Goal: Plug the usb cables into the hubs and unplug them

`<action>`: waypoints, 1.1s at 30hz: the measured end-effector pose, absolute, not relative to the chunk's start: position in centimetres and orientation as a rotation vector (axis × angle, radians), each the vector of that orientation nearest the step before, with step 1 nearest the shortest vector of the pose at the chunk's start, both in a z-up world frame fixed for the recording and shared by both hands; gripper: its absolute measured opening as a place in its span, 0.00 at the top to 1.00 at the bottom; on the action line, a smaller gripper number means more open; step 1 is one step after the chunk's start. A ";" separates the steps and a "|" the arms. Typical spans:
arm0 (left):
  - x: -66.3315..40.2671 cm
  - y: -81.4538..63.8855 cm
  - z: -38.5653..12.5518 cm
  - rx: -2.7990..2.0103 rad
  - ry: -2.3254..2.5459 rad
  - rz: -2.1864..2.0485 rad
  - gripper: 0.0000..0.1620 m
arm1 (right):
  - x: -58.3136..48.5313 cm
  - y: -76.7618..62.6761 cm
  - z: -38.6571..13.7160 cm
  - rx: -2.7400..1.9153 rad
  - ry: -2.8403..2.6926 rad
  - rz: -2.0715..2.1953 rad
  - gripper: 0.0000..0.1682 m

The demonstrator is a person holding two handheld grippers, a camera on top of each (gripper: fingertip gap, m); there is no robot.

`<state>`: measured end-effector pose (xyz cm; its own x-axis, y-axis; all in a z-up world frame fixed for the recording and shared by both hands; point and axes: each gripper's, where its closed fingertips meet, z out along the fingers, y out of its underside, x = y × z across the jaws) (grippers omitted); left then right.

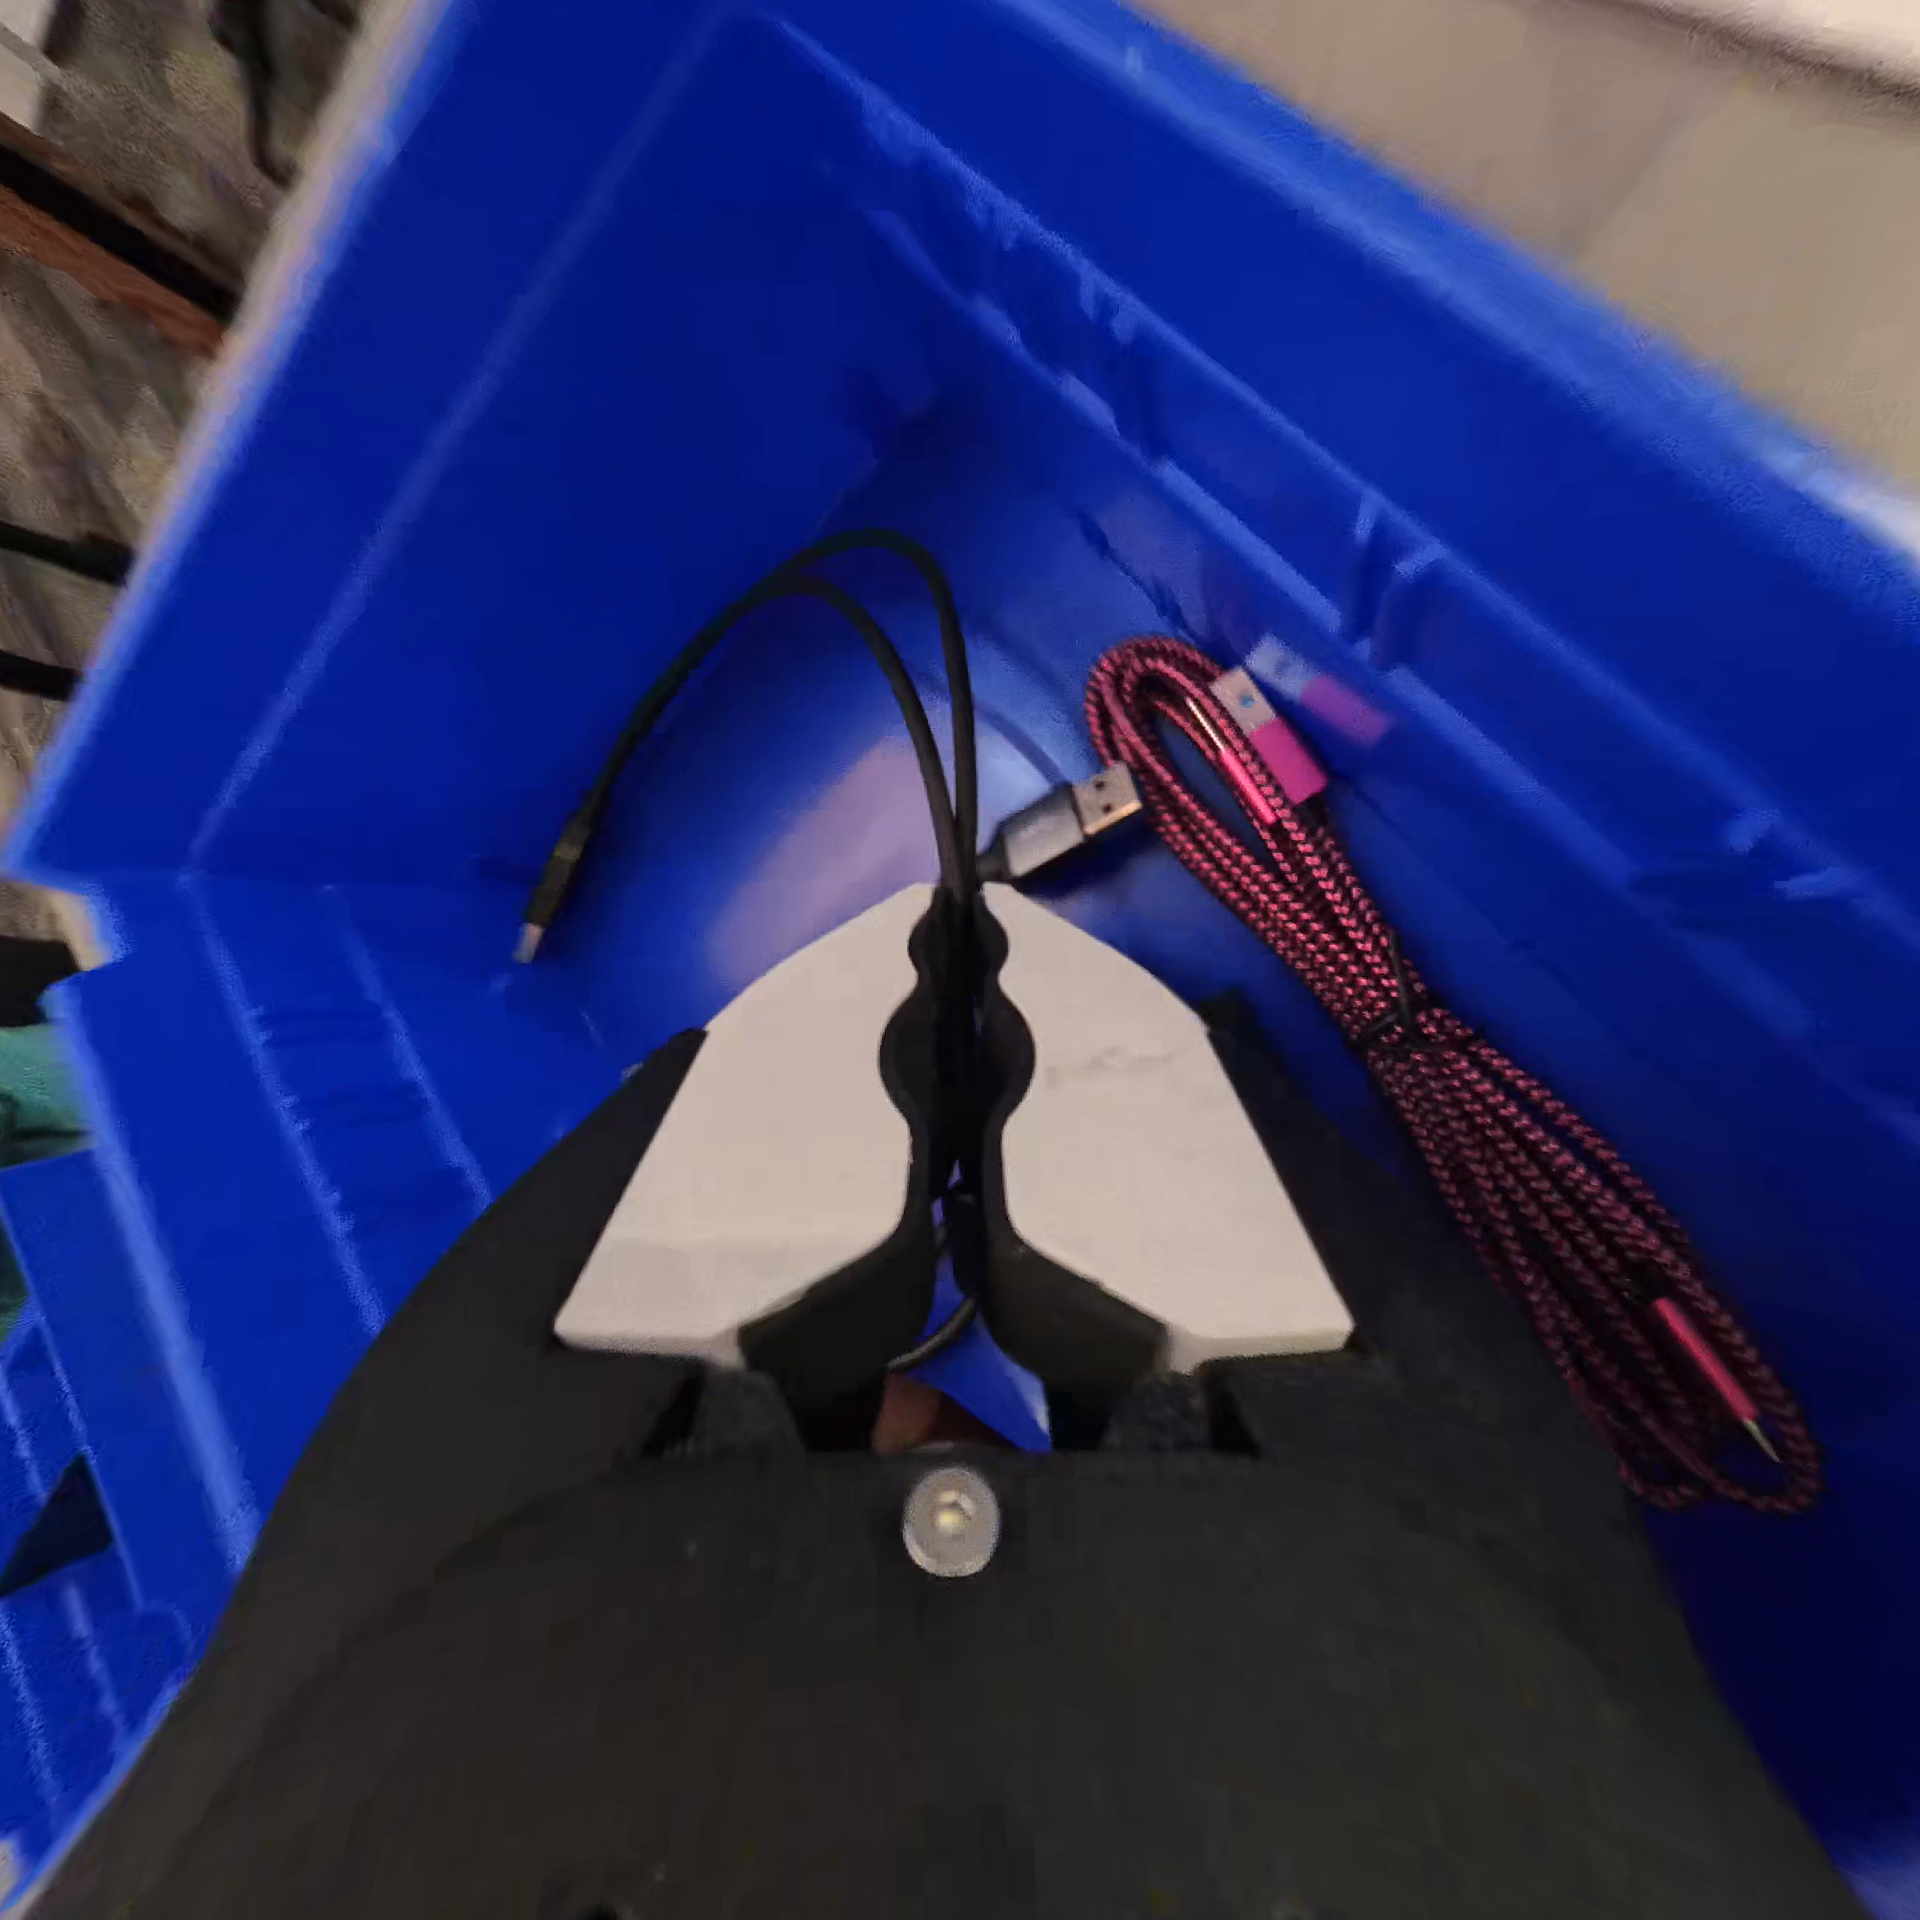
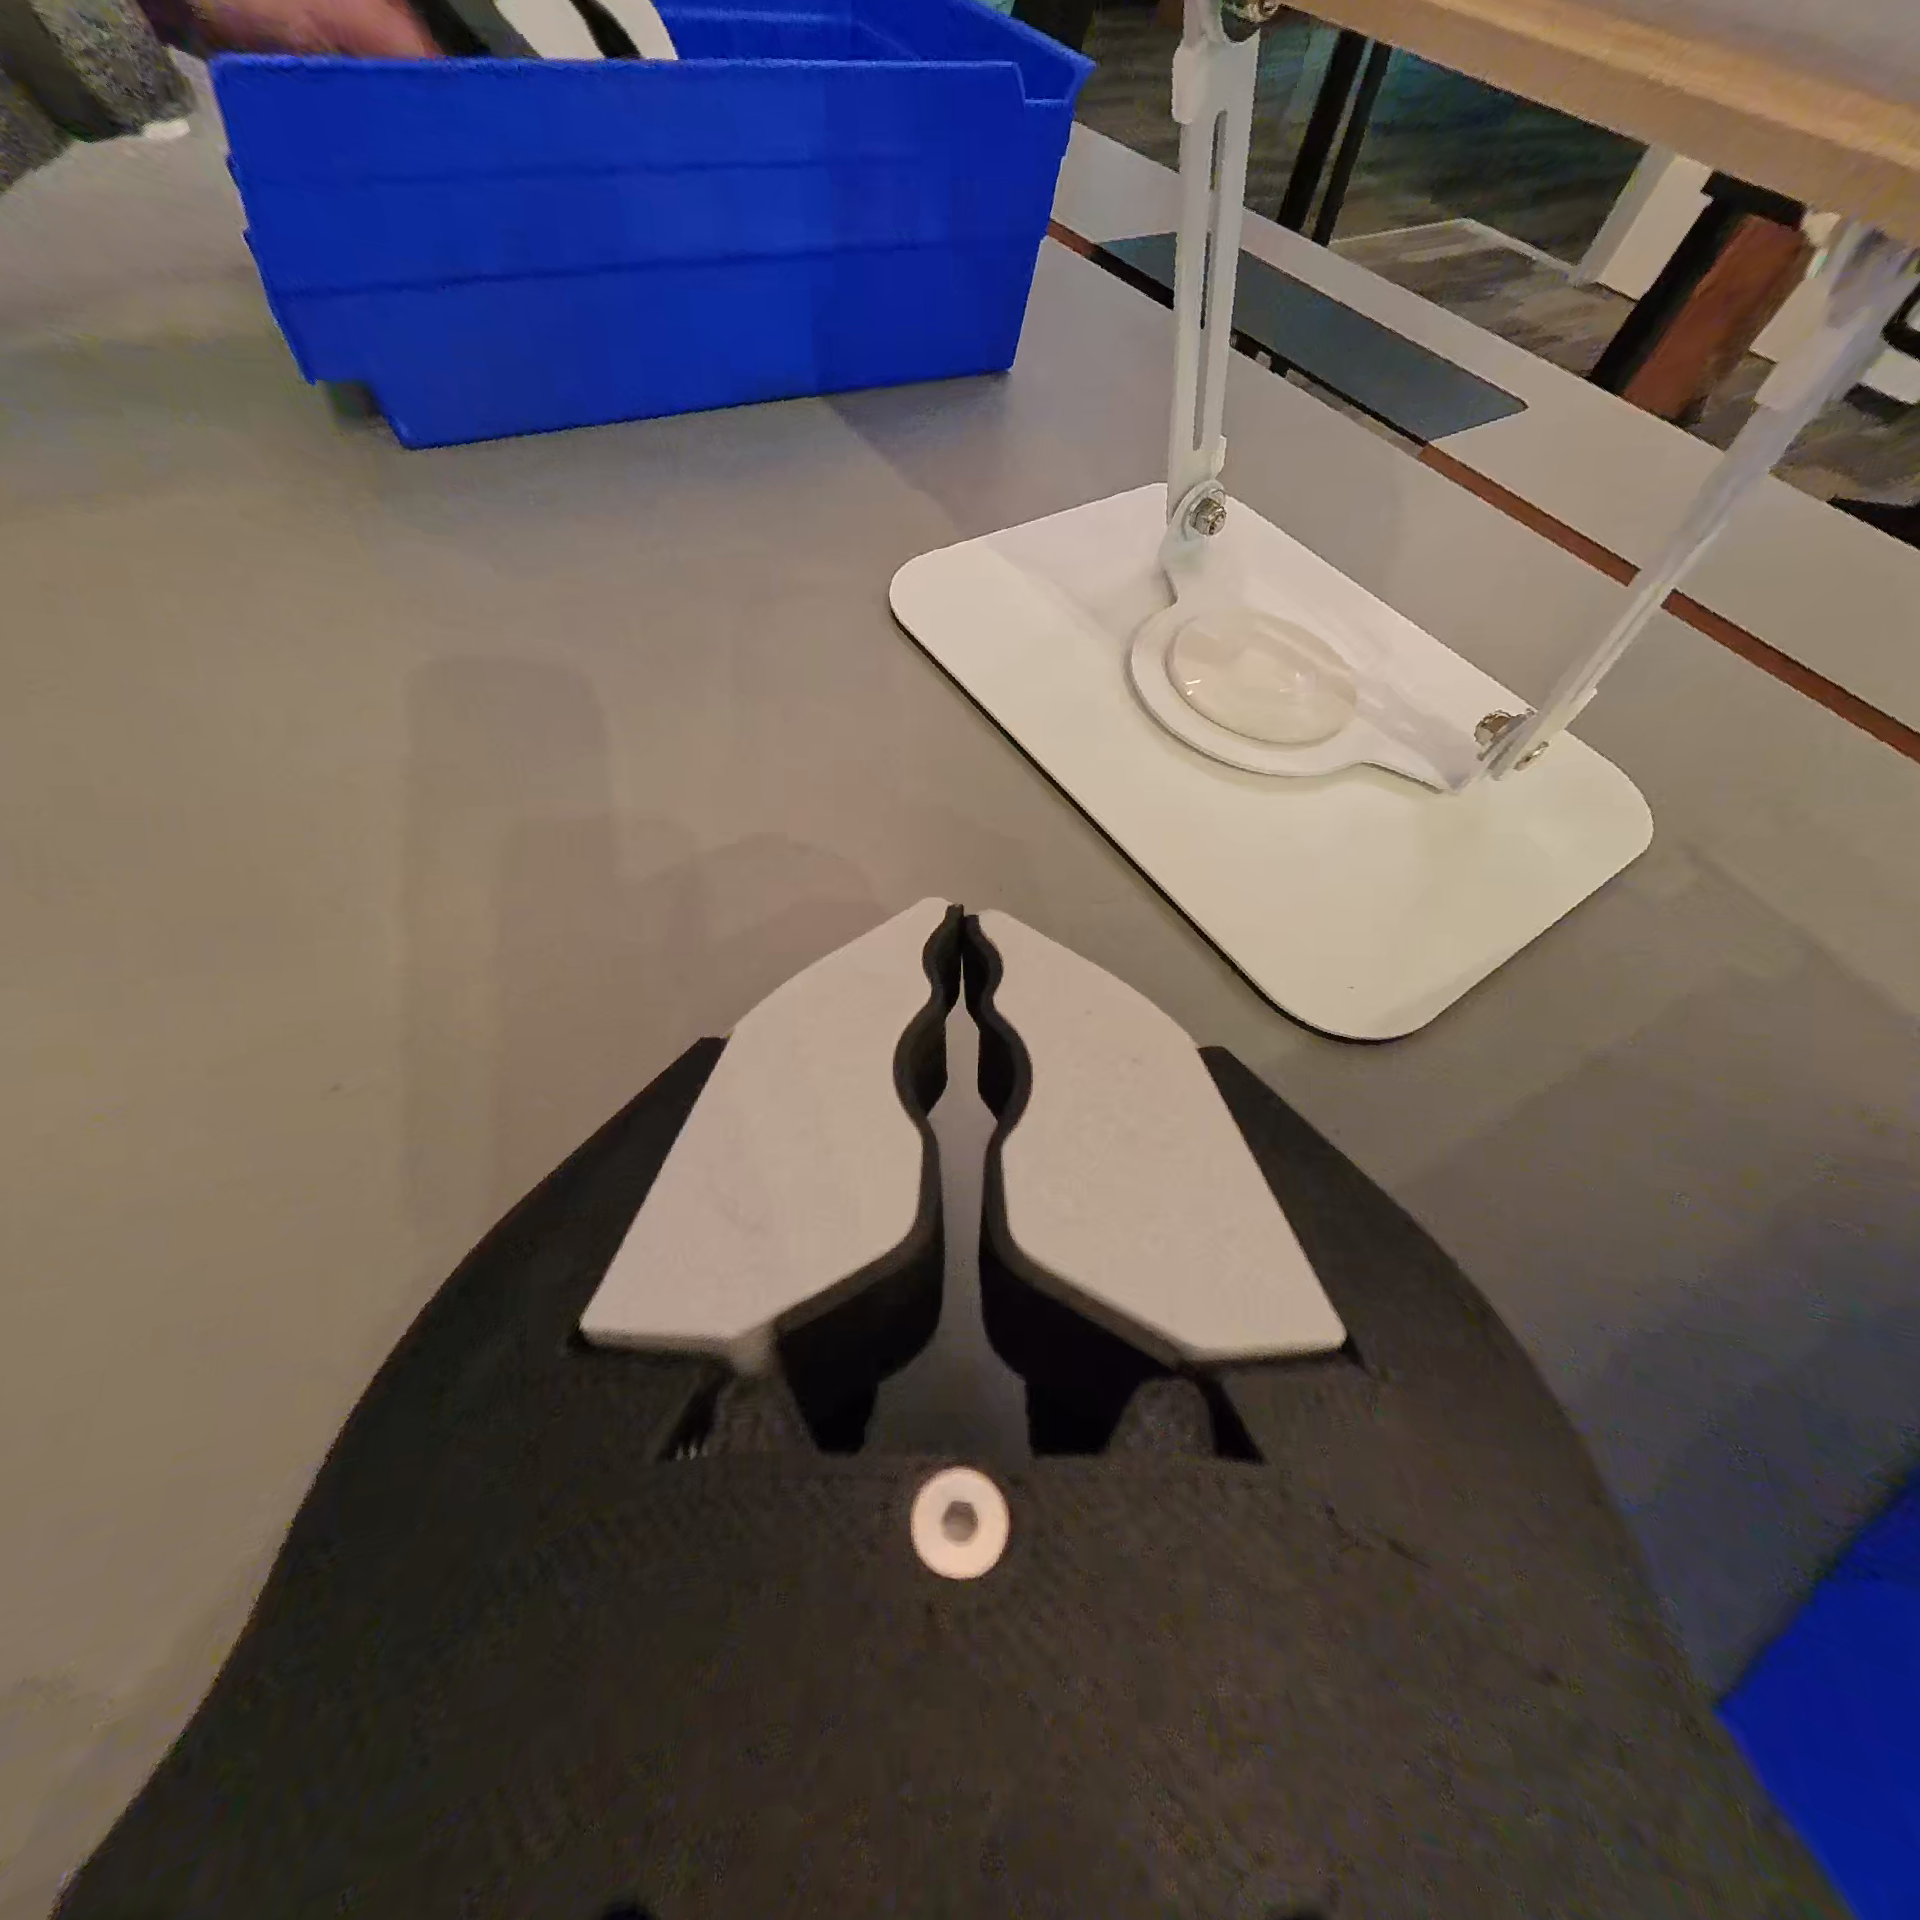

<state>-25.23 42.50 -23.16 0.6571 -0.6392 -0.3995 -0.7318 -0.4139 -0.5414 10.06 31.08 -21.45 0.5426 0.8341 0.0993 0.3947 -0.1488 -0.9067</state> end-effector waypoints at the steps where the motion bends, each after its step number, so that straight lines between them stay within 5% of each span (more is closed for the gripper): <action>1: -25.4 42.6 -21.8 -2.140 1.003 0.127 0.98 | 10.1 31.1 -21.4 -1.755 -1.026 0.539 1.00; 12: -27.1 39.3 -8.2 -1.829 0.763 -0.078 0.98 | 10.2 31.2 -21.3 -1.754 -1.012 0.551 1.00; 19: -19.3 30.3 -1.2 -1.575 0.904 -0.134 0.99 | 10.2 31.2 -21.2 -1.752 -1.010 0.555 1.00; 33: -3.9 24.7 -18.7 -1.601 1.281 -0.032 0.99 | 10.6 31.2 -21.0 -1.746 -0.993 0.556 1.00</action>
